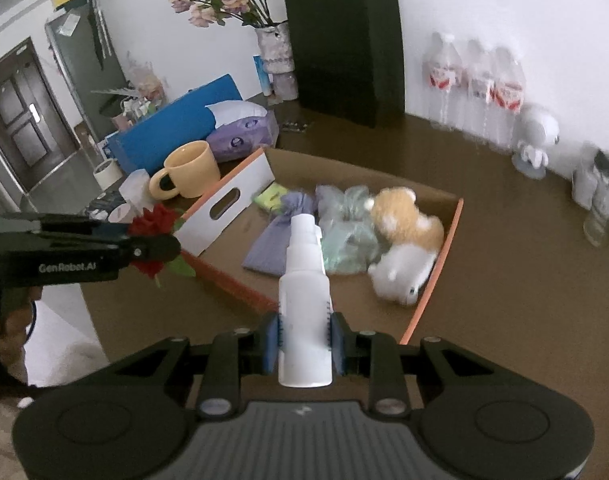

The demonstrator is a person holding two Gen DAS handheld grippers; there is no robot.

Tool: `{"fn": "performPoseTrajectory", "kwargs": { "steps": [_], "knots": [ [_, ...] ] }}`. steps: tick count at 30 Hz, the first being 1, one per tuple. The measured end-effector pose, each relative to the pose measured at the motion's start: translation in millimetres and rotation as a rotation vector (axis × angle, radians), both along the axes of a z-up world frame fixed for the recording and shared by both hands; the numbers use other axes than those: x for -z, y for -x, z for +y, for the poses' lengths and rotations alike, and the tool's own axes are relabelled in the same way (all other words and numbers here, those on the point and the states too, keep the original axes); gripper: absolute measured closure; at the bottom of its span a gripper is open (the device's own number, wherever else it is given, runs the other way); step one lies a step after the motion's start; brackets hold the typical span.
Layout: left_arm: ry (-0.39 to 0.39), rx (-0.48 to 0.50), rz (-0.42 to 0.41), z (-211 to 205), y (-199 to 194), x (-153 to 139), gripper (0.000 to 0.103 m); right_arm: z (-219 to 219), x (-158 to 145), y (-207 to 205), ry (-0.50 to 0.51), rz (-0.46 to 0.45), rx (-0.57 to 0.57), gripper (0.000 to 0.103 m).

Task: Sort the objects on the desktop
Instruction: 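Carry the rose with the left tool while the right tool carries the spray bottle over the box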

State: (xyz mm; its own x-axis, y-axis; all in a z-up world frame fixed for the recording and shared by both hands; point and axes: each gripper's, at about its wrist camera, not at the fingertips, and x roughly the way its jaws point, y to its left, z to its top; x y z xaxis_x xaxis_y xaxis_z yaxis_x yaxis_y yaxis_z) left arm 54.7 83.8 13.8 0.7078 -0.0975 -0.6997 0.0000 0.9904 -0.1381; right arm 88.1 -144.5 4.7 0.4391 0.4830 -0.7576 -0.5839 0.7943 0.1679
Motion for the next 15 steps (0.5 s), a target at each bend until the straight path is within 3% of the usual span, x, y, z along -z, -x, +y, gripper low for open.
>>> {"fn": "performPoseTrajectory", "kwargs": {
  "steps": [6, 15],
  "knots": [
    [-0.018, -0.003, -0.019, 11, -27, 1, 0.067, 19, 1, -24, 0.021, -0.014, -0.027, 0.077],
    [-0.035, -0.026, 0.044, 32, -81, 23, 0.067, 50, 19, -71, 0.088, -0.017, -0.064, 0.077]
  ]
}}
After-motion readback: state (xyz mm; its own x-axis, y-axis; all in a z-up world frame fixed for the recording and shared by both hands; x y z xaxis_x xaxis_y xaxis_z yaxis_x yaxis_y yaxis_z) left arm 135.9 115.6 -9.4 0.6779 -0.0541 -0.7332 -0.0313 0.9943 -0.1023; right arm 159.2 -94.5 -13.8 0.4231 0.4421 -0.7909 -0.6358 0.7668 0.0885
